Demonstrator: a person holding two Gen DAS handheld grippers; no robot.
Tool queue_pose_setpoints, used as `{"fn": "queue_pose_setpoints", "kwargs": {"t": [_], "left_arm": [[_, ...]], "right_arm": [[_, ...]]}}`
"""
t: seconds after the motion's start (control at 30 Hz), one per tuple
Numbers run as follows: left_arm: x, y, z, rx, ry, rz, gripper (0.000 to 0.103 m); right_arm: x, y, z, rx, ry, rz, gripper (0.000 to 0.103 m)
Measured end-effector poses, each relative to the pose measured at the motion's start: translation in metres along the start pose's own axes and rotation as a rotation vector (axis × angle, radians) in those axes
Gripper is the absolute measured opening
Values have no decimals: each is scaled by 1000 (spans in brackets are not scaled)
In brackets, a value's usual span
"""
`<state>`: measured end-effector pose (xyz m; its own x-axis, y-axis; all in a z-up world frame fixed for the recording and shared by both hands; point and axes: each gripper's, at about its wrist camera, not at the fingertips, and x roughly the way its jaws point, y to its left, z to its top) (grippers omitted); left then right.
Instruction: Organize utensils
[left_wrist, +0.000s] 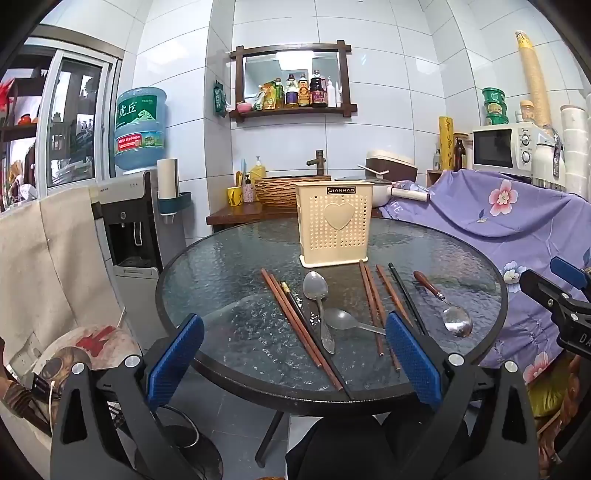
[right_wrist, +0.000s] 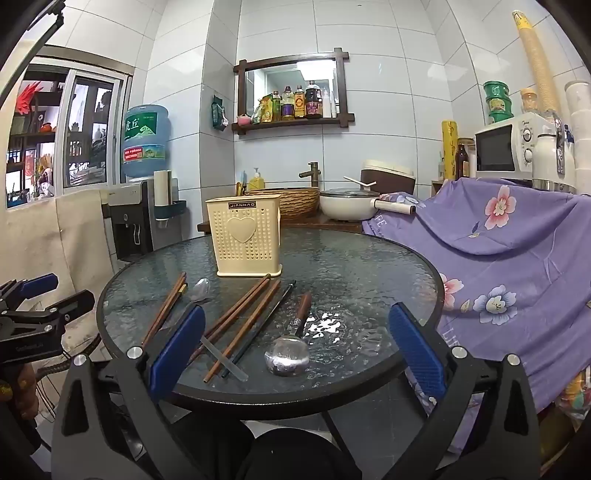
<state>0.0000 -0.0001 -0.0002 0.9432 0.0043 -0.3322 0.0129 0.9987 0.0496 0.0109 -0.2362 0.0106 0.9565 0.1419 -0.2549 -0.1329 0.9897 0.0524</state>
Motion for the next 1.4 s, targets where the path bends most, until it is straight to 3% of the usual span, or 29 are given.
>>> {"fn": "queue_pose_setpoints", "kwargs": {"t": [1.4], "left_arm": [[6,1,1,-16,22,-17,97]], "right_arm": [[2,0,2,13,13,9,98]]}}
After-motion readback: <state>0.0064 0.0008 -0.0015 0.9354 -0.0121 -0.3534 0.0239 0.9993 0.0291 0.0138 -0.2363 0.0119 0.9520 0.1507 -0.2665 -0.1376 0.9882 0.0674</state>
